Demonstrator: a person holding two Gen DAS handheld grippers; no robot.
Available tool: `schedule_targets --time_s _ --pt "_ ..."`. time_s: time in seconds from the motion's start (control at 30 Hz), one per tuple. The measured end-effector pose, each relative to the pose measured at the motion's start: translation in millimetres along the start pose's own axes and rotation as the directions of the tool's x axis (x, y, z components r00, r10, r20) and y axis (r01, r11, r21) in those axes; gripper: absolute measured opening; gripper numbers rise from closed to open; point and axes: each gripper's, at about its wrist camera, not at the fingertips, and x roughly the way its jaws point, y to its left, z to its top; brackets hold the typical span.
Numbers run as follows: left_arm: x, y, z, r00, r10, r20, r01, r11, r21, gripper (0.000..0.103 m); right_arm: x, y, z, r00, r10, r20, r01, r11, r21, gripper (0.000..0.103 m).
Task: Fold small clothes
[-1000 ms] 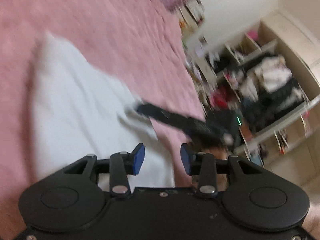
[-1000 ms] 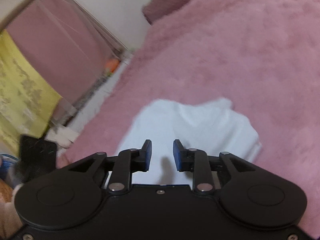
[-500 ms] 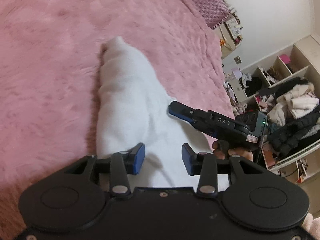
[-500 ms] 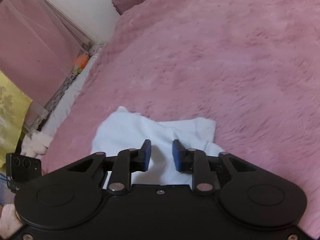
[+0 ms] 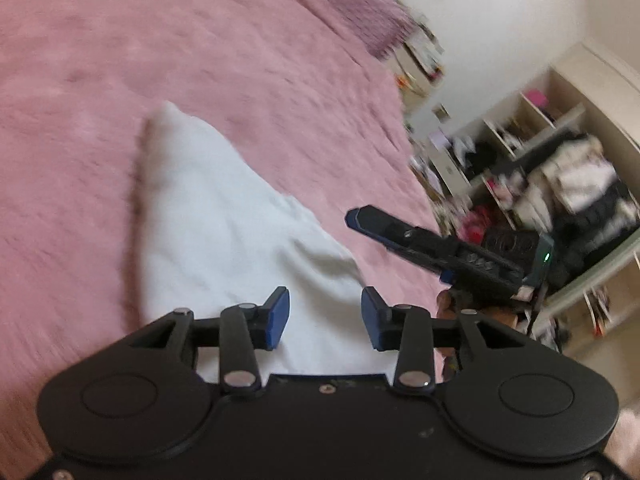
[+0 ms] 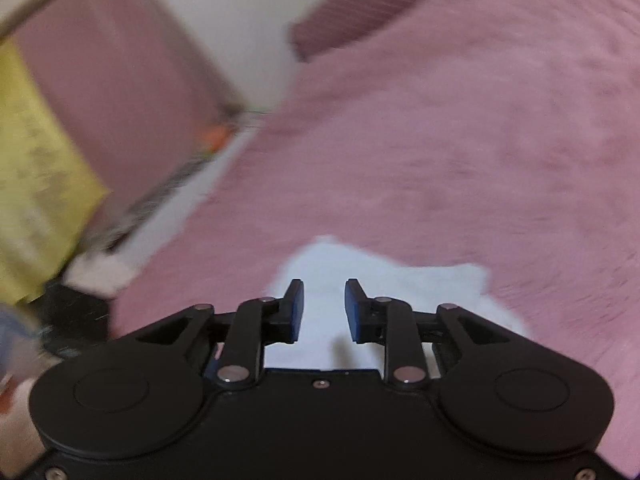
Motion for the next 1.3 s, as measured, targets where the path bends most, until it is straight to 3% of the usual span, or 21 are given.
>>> schedule_targets --time_s 0.13,0.23,0.37,0.5,0.67,0.77,0.83,0.9,1.0,1.07,1.2,1.3 --pt "6.8 -7.6 -27.2 0.994 0.065 -0.087 -0.061 0.997 0.051 0.042 -20.1 17.2 -28.8 0.996 0.029 -0.089 -0.028 1.000 0.002 0.026" --pt "9.9 4.8 -45.5 0.988 0.093 -0.124 -0.092 0.996 0.009 0.042 -26.3 12.9 -56.5 0.986 -0.008 -0.167 0.011 1.000 0.019 0.026" --pt "2.6 19.4 -56.2 0.989 0.082 -0.120 -0.088 0.995 -0.047 0.044 -49.2 -3.3 -81.9 0.985 0.011 -0.170 0.014 0.989 0.146 0.026" --pt "-11.0 21.3 -61.5 0.986 0.096 -0.135 -0.103 0.994 -0.045 0.044 -62.9 0.8 -100.7 0.981 -0.033 -0.193 0.062 0.987 0.145 0.026" --pt "-16.7 13.9 -62.6 0.977 0.116 -0.181 -0.124 0.992 -0.031 0.044 -71.4 9.4 -100.1 0.971 -0.089 -0.222 0.118 0.986 0.120 0.029" --pt "-23.5 4.8 -53.6 0.983 0.107 -0.150 -0.112 0.993 -0.026 0.043 -79.8 23.2 -94.3 0.984 -0.053 -0.170 0.069 0.994 0.088 0.032" --pt "-28.1 -3.4 -41.1 0.991 0.094 -0.093 -0.096 0.995 -0.018 0.044 -80.4 34.5 -85.9 0.993 -0.038 -0.110 0.045 0.997 0.066 0.039" --pt "-31.8 -8.9 -27.5 0.996 0.094 -0.009 -0.094 0.995 -0.020 0.045 -75.3 45.4 -76.5 0.996 -0.076 -0.054 0.077 0.997 0.013 0.041" --pt "-19.2 -10.4 -9.8 0.993 0.111 0.049 -0.109 0.993 -0.044 0.046 -57.5 60.6 -62.0 0.982 -0.188 -0.002 0.187 0.980 -0.074 0.041" --pt "-3.7 -8.9 -4.0 0.993 0.104 0.053 -0.100 0.993 -0.068 0.046 -43.2 66.3 -55.9 0.969 -0.248 0.015 0.249 0.962 -0.114 0.041" --pt "24.3 1.9 -1.6 0.996 0.091 0.010 -0.089 0.988 -0.125 0.046 -16.9 49.2 -54.0 0.973 -0.229 -0.018 0.228 0.972 -0.050 0.040" --pt "28.8 13.5 -4.6 0.992 0.123 -0.005 -0.122 0.981 -0.150 0.046 -7.1 38.9 -59.9 0.960 -0.277 -0.044 0.275 0.961 -0.038 0.038"
